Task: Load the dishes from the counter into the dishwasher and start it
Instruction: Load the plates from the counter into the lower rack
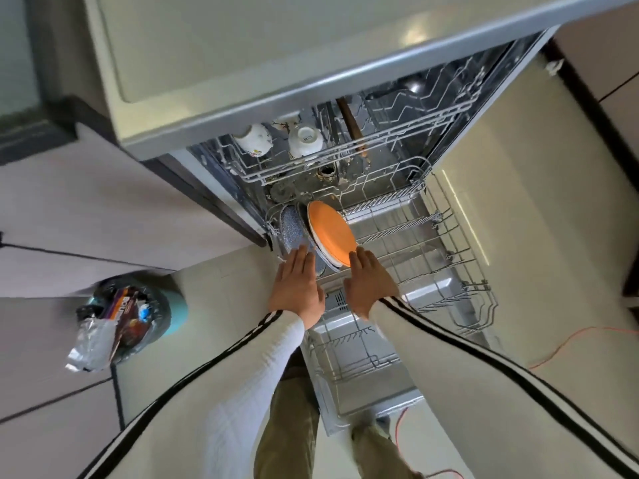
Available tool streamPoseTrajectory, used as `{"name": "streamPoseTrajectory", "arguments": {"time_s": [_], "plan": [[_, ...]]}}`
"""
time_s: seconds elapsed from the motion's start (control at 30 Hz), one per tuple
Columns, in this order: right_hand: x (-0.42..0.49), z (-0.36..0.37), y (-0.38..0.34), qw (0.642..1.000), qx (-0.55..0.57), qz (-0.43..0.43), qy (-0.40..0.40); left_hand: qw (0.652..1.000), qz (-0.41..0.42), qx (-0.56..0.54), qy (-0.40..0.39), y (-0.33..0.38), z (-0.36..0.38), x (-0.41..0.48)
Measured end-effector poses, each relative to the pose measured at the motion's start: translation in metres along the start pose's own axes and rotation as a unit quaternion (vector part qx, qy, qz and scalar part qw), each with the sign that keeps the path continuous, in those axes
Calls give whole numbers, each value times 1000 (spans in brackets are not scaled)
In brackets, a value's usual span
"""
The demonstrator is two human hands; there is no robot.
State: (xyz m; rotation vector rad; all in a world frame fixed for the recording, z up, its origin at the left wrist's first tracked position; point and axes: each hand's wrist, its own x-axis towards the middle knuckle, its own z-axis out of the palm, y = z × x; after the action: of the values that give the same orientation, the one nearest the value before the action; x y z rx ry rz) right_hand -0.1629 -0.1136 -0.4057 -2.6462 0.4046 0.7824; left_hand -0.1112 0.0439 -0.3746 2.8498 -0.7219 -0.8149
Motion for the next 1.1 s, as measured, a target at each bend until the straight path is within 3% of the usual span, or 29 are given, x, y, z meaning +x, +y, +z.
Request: {"name": "streamPoseTrajectory", "arguments": {"time_s": [0.27,0.57,0.77,1.1], "plan": [[-158,-71,-29,995,-66,-59,53,999,-37,16,27,31,-77,-143],[-270,-102,-97,981,-103,-153,59,982,-143,-87,88,20,-107,-286],[-273,-104,-204,965,-123,-219,70,956,-220,-125,148,-75,-127,-343],[-256,-92,-467,926,-115,-347,92,910,-323,-128,225,-297,-200,-418]]}}
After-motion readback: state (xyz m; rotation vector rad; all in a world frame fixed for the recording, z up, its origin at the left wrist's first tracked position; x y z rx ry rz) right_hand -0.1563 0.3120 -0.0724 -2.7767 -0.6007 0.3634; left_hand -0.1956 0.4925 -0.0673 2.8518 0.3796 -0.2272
